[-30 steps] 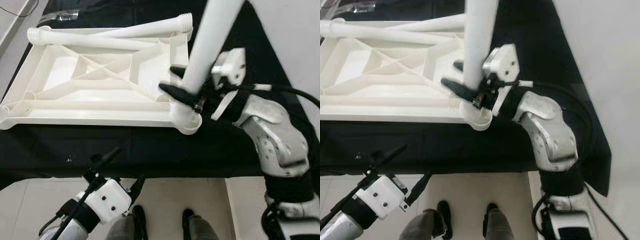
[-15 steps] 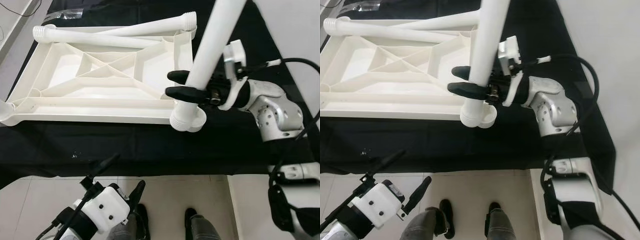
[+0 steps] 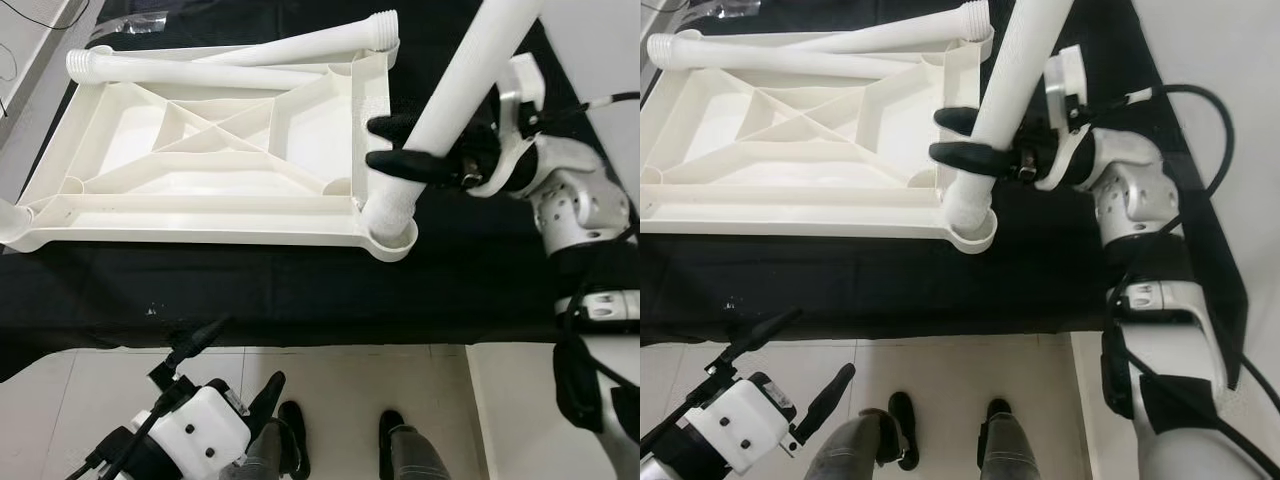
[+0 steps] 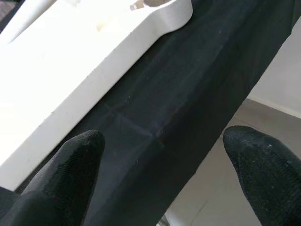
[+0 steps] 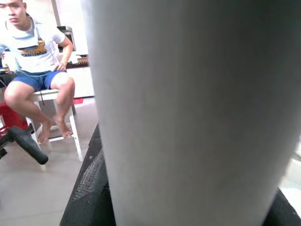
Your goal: Building children table
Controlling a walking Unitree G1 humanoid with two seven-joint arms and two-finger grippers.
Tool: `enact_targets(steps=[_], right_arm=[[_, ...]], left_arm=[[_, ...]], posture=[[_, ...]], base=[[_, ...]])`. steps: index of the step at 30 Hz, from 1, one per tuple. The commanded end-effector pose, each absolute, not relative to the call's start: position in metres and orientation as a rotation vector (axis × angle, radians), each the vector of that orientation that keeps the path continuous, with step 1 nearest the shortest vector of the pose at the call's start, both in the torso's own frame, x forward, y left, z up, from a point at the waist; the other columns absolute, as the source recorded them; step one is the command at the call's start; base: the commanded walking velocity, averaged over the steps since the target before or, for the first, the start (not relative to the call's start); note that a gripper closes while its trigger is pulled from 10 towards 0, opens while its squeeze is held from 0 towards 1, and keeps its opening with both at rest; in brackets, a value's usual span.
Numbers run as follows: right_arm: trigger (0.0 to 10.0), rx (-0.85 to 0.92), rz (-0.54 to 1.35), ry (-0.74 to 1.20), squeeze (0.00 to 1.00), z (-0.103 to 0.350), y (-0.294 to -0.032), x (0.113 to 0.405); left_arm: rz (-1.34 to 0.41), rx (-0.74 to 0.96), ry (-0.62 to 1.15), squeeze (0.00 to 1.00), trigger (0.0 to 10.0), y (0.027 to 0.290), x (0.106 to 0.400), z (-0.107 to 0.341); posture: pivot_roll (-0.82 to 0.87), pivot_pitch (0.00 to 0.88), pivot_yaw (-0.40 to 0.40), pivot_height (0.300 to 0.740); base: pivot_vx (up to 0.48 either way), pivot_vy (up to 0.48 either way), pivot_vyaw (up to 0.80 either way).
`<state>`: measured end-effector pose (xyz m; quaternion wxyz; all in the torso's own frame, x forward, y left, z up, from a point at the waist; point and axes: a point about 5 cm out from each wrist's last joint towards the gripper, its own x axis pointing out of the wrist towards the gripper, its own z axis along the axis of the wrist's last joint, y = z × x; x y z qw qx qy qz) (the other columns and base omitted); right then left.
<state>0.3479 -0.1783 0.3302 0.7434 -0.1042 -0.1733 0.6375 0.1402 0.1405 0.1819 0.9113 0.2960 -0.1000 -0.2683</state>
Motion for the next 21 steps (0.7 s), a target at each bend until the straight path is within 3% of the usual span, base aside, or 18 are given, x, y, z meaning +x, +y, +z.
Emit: enact_targets(steps=[1,7,12,21], right_arm=[[10.0,-0.256,1.408,-0.327,0.0,0.324,-0.181,0.349],[10.0,-0.306,1.51,-0.284,0.0,0.328,-0.184,0.341],[10.0,-0.355,1.638,-0.229,0.0,0.318,-0.163,0.33],[10.0,-0.421,1.674,-0.238,0.0,0.313,-0.145,0.33]], left_arm=[[-0.567,0.611,-0.176,0.0,10.0,0.143,0.136,0.18],[-0.569,0.612,-0.171,0.0,10.0,0.143,0.136,0.181],[-0.569,0.611,-0.172,0.0,10.0,0.143,0.136,0.18],[-0.566,0.607,-0.18,0.0,10.0,0.141,0.138,0.18]], posture=[[0.08,0.428,0.095,0.74],[0.07,0.426,0.094,0.74],[0.06,0.416,0.087,0.74],[0.05,0.409,0.074,0.74]], base=[[0.0,0.0,0.0],[0.0,0.0,0.0],[0.0,0.0,0.0],[0.0,0.0,0.0]])
